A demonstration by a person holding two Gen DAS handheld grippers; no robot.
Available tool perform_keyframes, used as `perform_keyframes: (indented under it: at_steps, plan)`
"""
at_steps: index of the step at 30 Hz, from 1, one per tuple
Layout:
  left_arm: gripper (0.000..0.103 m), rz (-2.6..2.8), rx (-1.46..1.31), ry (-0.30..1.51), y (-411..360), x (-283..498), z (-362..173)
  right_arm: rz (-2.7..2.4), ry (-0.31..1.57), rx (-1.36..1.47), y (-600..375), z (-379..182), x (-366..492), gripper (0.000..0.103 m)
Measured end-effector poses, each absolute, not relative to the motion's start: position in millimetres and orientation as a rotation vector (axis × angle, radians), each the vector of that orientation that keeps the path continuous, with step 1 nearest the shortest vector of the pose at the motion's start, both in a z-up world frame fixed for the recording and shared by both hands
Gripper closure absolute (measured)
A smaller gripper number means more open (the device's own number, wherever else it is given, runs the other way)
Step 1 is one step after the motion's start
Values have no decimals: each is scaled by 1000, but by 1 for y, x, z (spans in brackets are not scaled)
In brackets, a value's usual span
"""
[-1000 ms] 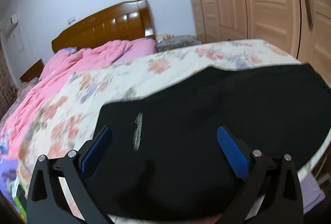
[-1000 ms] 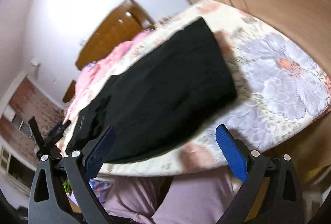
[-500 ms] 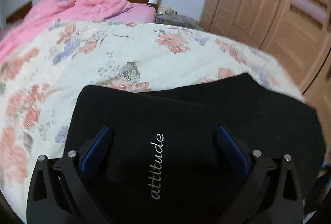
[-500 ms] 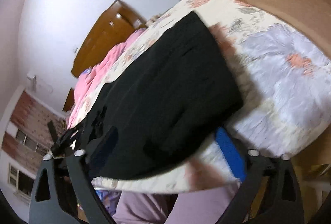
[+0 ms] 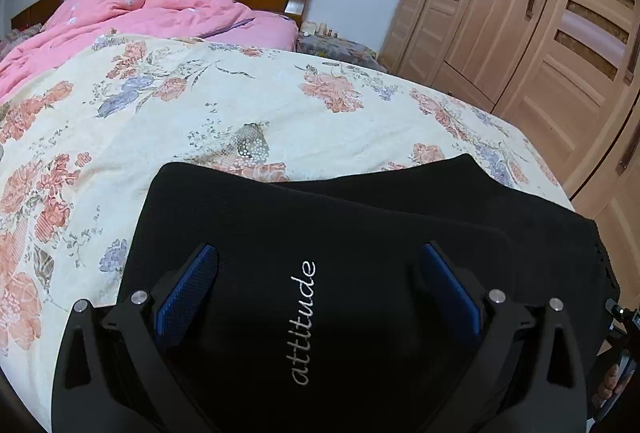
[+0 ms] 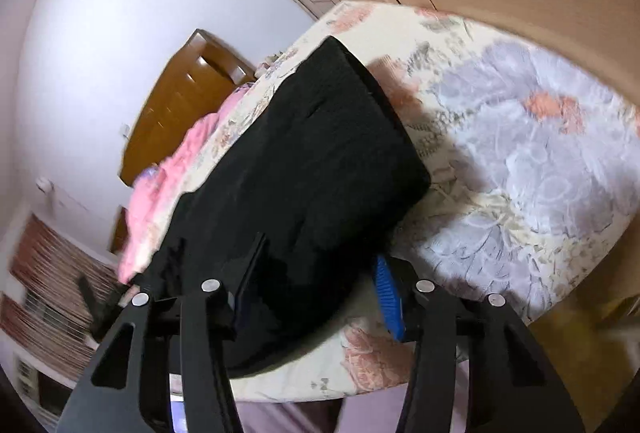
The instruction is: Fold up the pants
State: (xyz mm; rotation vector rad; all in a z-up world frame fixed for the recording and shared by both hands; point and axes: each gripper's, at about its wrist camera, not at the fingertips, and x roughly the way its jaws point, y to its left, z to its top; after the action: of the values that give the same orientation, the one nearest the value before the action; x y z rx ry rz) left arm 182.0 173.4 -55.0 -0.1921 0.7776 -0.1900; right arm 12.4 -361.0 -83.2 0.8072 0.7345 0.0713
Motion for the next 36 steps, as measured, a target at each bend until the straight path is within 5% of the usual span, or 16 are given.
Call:
perform_keyframes:
  at_steps: [6,11,19,32,36]
  plan:
    - [2,-206,-226,765,178,180,-55,77,741,771,-353,-80,24,48]
    - [2,-195,-207,756,176,178,-54,84,720,831,-360,-87,22,64]
    - [2,-158,-165,750,173,176,-53,149,595,895,-359,-80,20,69]
    - [2,-139,-130,761,169,179,-53,209,444,701,-305,-3,37,71]
    - [2,-107,-218,574,189,138,-32,275,401,483,-250,38,48,73]
